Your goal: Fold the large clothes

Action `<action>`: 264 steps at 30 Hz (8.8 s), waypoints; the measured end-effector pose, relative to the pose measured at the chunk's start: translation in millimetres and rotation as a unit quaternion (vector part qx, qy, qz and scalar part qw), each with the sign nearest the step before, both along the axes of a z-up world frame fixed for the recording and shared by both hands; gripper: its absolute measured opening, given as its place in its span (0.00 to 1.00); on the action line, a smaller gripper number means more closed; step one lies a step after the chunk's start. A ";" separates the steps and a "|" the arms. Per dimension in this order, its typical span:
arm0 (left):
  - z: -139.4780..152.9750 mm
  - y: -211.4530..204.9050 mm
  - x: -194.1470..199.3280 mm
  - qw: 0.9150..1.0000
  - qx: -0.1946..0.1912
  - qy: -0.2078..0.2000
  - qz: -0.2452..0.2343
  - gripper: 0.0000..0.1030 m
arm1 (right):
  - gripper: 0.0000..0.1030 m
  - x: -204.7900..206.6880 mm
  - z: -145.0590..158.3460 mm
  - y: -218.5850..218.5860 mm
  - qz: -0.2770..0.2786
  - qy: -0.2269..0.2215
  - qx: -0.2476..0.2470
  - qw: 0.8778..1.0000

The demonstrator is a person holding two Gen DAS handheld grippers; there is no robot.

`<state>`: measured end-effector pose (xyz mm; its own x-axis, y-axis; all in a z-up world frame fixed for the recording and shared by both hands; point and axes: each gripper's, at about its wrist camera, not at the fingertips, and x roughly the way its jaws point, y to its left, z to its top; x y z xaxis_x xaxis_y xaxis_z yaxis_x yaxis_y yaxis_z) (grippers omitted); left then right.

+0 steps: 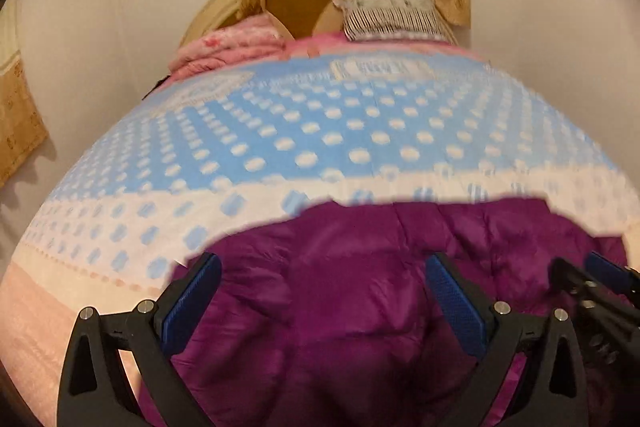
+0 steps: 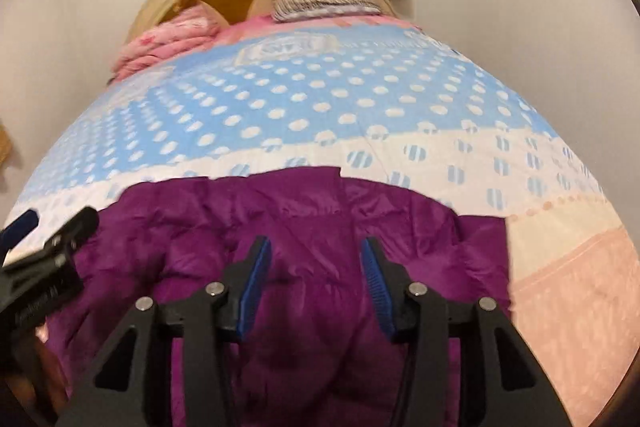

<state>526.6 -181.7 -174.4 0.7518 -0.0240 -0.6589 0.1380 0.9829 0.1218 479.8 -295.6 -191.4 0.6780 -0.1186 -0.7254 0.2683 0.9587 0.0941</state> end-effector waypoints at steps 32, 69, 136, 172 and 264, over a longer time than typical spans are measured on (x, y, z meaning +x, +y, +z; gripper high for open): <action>-64.8 -6.9 18.2 0.997 0.020 0.076 0.006 0.99 | 0.56 3.9 -46.2 21.1 0.014 0.033 -0.051 0.998; 19.0 55.1 -77.5 0.997 0.015 0.023 -0.071 0.99 | 0.82 -77.2 5.9 -2.7 0.046 0.023 -0.042 0.998; 70.7 179.8 -278.3 0.988 -0.063 -0.093 -0.101 0.07 | 0.06 -301.7 101.9 -18.7 0.053 -0.179 0.012 0.982; 26.5 86.5 -148.6 0.993 0.016 -0.106 0.038 0.98 | 0.43 -119.7 18.2 69.5 0.119 -0.009 -0.103 0.987; -62.8 124.3 -166.6 0.993 -0.016 0.040 0.110 0.99 | 0.72 -162.9 -39.2 133.6 0.068 0.015 -0.144 0.987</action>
<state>360.1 -57.5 -237.2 0.6863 0.1140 -0.7183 -0.0730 0.9934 0.0879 316.8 -162.0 -230.6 0.6809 -0.2319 -0.6947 0.1344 0.9720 -0.1927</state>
